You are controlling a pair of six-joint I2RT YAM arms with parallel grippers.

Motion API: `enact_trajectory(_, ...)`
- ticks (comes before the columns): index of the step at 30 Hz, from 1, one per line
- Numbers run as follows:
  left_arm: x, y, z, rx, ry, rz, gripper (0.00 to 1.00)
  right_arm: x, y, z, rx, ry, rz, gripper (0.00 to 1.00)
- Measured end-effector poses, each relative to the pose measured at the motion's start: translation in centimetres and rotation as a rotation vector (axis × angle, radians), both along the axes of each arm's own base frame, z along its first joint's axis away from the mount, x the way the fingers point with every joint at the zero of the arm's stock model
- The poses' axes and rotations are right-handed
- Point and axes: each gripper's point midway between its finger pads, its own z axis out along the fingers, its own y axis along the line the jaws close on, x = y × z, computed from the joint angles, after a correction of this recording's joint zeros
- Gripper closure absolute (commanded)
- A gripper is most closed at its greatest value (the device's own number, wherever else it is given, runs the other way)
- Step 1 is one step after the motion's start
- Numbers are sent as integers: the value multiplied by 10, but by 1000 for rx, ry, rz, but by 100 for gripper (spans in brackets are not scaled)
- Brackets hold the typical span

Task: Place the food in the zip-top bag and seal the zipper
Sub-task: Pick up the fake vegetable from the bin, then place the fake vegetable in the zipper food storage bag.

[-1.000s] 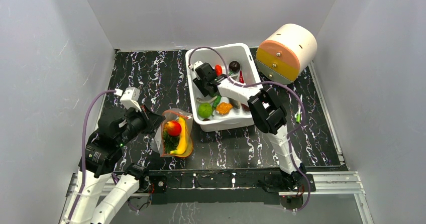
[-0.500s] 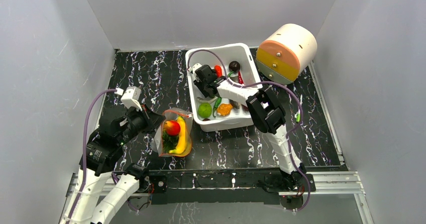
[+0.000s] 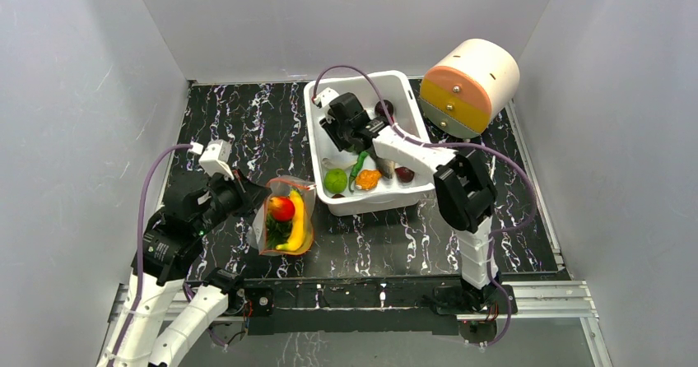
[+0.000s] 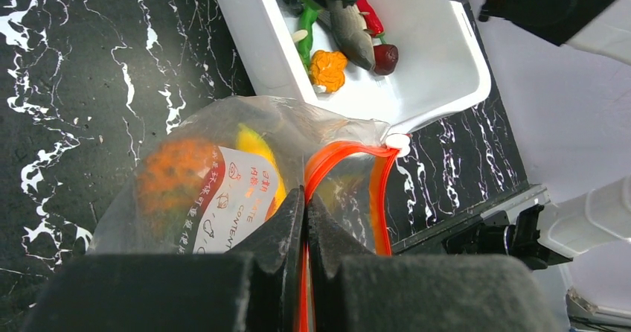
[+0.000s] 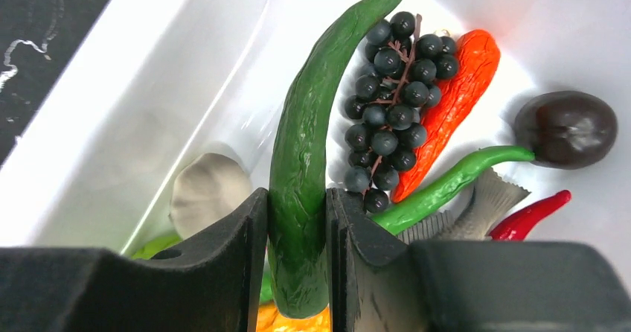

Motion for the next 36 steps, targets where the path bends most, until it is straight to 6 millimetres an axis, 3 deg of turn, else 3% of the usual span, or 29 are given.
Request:
enact_trajectory(7, 12, 2, 8, 9, -24, 32, 100, -14, 0, 42, 90, -13, 0, 77)
enact_trajectory(11, 20, 3, 13, 11, -38, 55, 100, -26, -4, 80, 171, -25, -19, 76)
enact_trajectory(17, 29, 4, 15, 17, -44, 74, 100, -71, -15, 157, 392, -35, -11, 77)
enact_trajectory(20, 33, 5, 16, 20, -51, 88, 100, -95, -20, 181, 497, -22, -2, 78)
enact_trajectory(27, 56, 5, 22, 37, -74, 128, 100, -141, -20, 200, 662, 79, 13, 78)
enact_trajectory(32, 74, 8, 24, 74, -92, 162, 100, -169, -6, 212, 744, 151, 48, 79)
enact_trajectory(36, 76, 8, 24, 85, -97, 162, 100, -205, 15, 221, 807, 220, 102, 80)
